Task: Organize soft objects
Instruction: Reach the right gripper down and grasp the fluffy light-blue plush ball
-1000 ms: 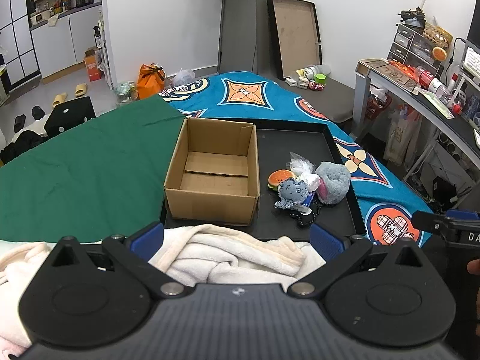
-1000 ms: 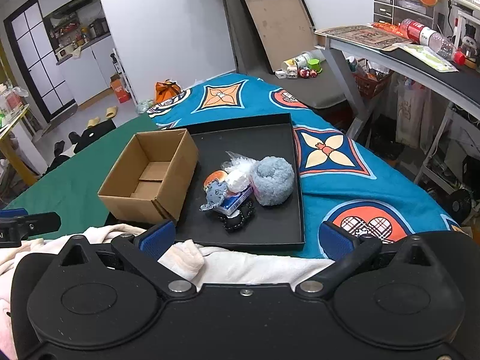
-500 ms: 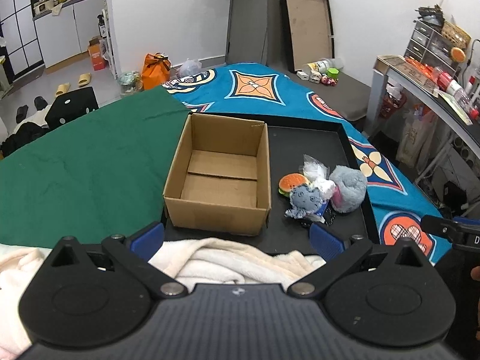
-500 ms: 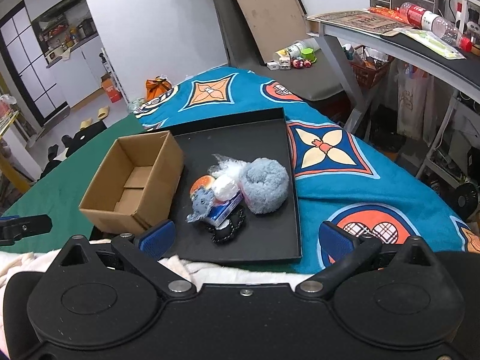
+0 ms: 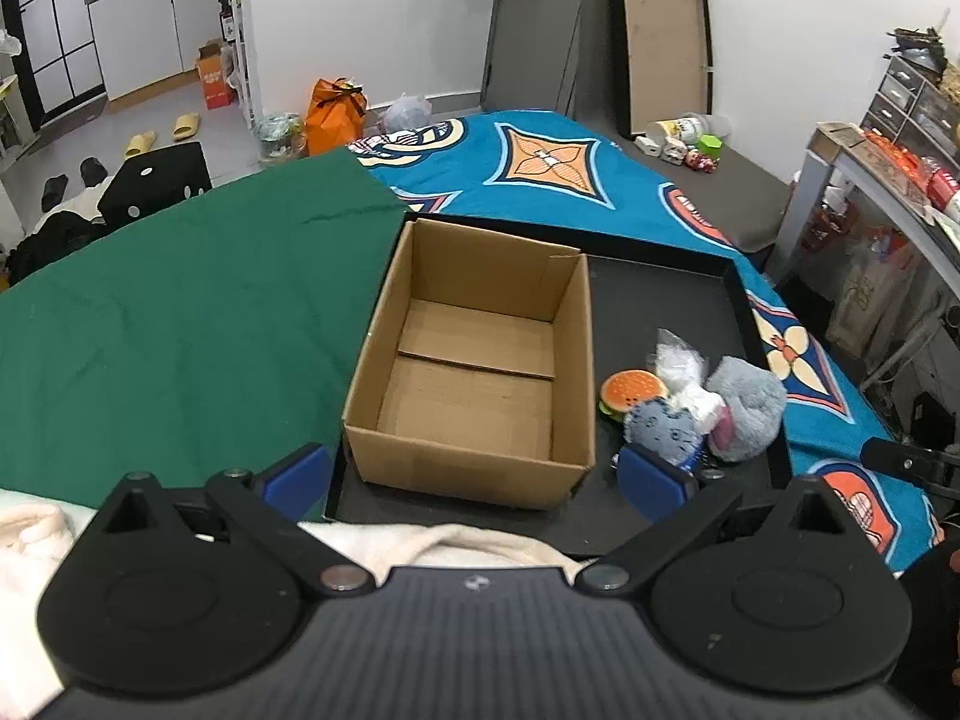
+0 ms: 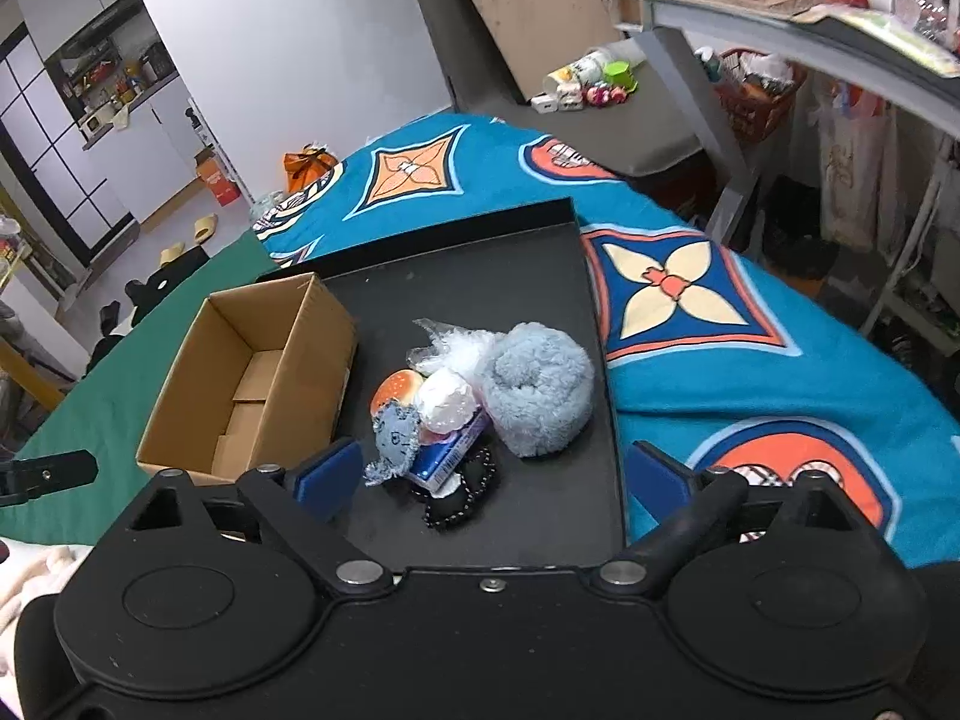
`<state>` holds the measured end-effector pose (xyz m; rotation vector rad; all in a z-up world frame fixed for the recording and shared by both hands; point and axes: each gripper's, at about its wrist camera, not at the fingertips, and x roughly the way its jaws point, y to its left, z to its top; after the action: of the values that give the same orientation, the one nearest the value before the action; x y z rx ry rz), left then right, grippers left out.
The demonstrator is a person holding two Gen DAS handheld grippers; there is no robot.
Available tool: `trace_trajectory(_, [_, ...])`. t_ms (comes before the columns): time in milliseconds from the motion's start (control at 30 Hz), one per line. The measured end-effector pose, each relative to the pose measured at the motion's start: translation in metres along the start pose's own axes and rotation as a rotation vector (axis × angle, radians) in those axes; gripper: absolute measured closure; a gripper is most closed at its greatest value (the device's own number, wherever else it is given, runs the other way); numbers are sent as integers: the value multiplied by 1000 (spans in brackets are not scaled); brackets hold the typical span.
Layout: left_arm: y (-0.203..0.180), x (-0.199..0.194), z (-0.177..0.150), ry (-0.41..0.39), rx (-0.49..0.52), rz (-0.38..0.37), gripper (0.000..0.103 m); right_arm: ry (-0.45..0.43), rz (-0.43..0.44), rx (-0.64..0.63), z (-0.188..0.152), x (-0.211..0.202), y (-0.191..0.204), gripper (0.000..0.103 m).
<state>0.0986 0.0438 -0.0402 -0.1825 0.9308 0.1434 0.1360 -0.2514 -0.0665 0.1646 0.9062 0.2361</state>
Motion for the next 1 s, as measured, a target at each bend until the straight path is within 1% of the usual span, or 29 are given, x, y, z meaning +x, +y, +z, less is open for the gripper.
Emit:
trace_trajectory(133, [5,12,9,10,-10,4,2,14,0,23,8,15,-3,13])
trace_trajectory(367, [9,36,19,11,13,12,5,42,-3,47,15,43,-8,14])
trace_trajectory(467, [11,48,22,22,15,14,9,54,-10,48,17,57,-10,15])
trace_trajectory(533, [12,56,25,26,13,21,14,65,-14,57,18,66,-12,17])
trace_trajectory(733, [18,81,28,56,12,33,24,90,-32,69,24,93,-15,17])
trace_trajectory(933, [24,103,30,82,13,51,31,119,-53,68,27,118,-18,18])
trace_trajectory(1000, [26,109,30,91,8,57,32,129,-53,65,28,124,-18,18])
